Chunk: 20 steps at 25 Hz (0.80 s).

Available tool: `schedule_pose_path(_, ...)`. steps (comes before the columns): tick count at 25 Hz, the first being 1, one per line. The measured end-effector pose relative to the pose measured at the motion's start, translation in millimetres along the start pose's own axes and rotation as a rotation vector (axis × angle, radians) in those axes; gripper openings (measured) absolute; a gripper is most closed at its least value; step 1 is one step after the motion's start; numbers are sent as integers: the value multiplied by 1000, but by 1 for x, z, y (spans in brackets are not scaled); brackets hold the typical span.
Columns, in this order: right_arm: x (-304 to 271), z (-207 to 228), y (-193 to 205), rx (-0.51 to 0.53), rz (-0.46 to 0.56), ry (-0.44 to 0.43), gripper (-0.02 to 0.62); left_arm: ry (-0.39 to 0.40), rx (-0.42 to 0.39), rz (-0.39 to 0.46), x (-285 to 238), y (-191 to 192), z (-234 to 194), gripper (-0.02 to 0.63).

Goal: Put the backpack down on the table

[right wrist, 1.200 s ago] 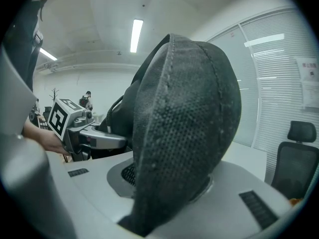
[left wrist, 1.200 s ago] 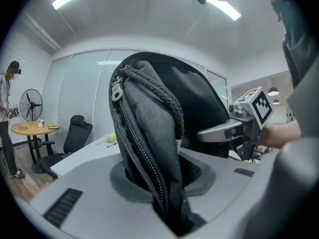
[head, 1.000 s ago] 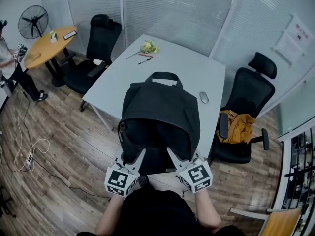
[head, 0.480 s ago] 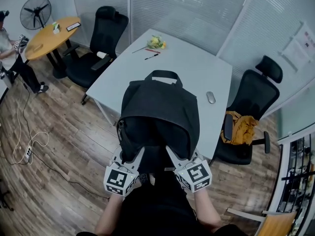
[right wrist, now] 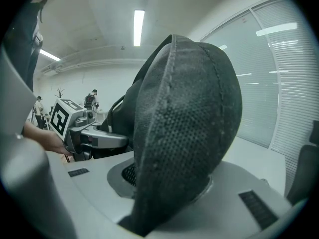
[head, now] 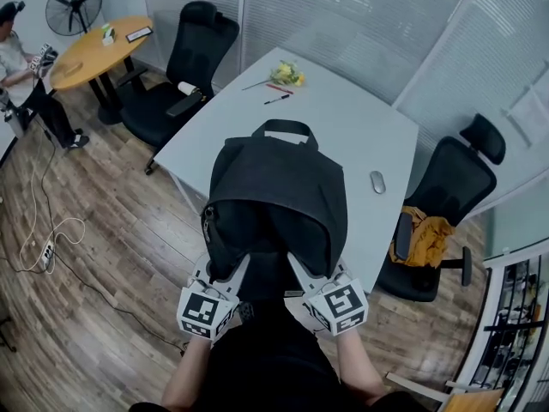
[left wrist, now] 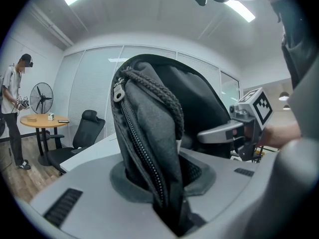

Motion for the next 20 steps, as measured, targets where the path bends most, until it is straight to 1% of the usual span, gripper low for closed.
schedule_pose_path(5, -27, 17, -11, -3, 6, -23, 95, -20, 2, -13, -19, -8, -24, 101)
schedule_pose_path(13, -61, 68, -37, -4, 32, -39, 95, -38, -8, -22, -66, -39, -53, 101)
schedule_pose_path(20, -91, 106, -59, 2, 66, -75, 95, -80, -22, -28, -98, -64, -77, 101)
Point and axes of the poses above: the fingertips, and each gripper's own axes: x backward along the fingers, z to its right, y out of its underside, the point moved 4 cm from there along x, backward along the fingers, and after that the axes turned 6 degrees about -z, right-handed, at the moved point
